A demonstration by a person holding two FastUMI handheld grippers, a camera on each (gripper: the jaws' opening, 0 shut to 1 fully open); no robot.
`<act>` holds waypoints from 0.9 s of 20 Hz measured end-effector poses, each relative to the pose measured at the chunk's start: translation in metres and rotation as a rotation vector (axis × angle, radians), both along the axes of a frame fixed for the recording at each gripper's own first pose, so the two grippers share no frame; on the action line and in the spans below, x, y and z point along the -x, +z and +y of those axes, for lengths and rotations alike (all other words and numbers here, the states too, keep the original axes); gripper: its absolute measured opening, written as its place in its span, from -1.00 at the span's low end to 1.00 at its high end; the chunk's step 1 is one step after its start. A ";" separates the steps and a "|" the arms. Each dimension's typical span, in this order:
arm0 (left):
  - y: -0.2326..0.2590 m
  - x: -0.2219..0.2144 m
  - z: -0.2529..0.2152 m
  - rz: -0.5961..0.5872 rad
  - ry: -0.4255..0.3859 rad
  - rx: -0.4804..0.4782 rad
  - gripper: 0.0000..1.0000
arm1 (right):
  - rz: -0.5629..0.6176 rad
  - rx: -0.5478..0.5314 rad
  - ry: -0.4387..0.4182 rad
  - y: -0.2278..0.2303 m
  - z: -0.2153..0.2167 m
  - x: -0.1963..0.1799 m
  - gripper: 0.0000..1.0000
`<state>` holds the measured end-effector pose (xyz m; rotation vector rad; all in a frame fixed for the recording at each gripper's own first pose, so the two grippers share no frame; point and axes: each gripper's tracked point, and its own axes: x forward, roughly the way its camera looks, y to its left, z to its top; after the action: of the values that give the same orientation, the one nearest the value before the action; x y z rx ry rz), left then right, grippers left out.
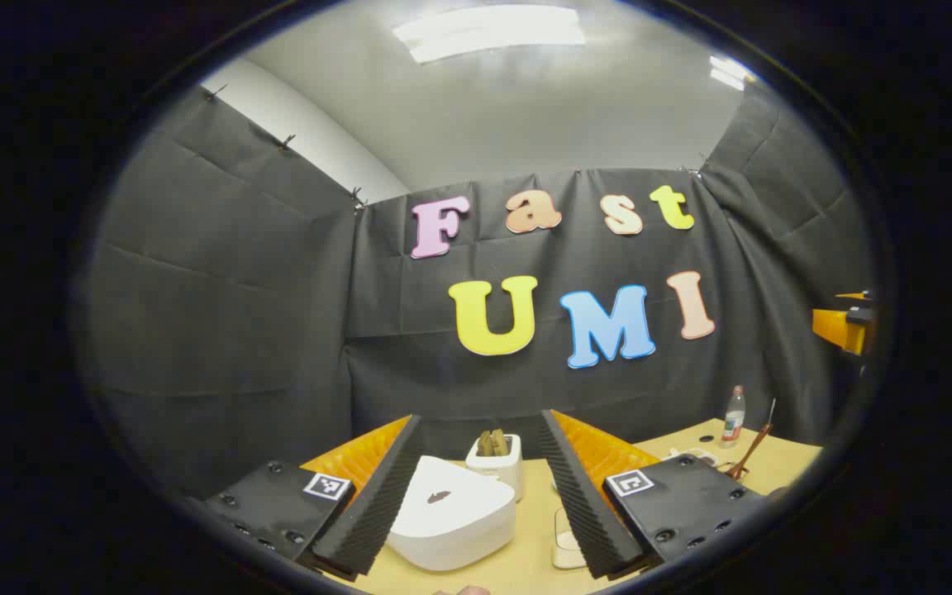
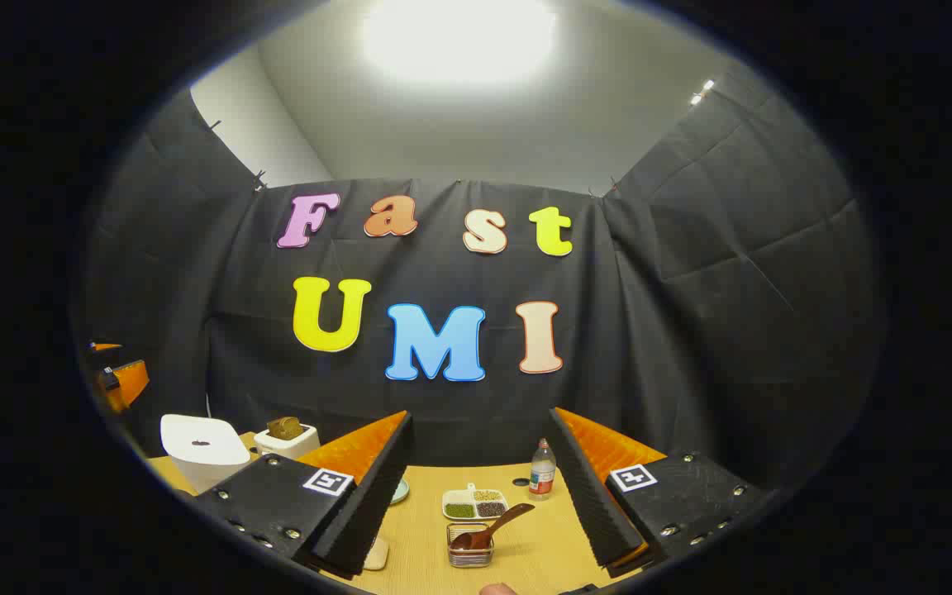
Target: Close the left gripper, press the button to open the rice cooker; take a wooden spoon from the chopstick holder with the right hand, scoop a spoonful of rice and pour it into the rice cooker, then put the wooden spoon back into the chopstick holder.
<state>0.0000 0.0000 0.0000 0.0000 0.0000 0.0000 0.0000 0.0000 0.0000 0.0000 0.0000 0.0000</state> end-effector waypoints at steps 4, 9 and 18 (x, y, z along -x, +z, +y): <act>0.002 0.007 0.000 -0.006 0.008 -0.004 0.94 | 0.001 -0.004 0.005 -0.001 0.000 0.002 0.94; 0.000 0.011 0.000 -0.005 0.010 -0.001 0.93 | -0.001 -0.002 0.004 -0.002 -0.002 0.004 0.94; -0.001 0.013 0.000 -0.002 0.011 0.004 0.94 | 0.003 -0.009 0.001 -0.004 -0.003 0.003 0.95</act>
<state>-0.0131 0.0003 -0.0006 -0.0037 -0.0023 0.0114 -0.0033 -0.0035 -0.0039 0.0090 0.0031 0.0010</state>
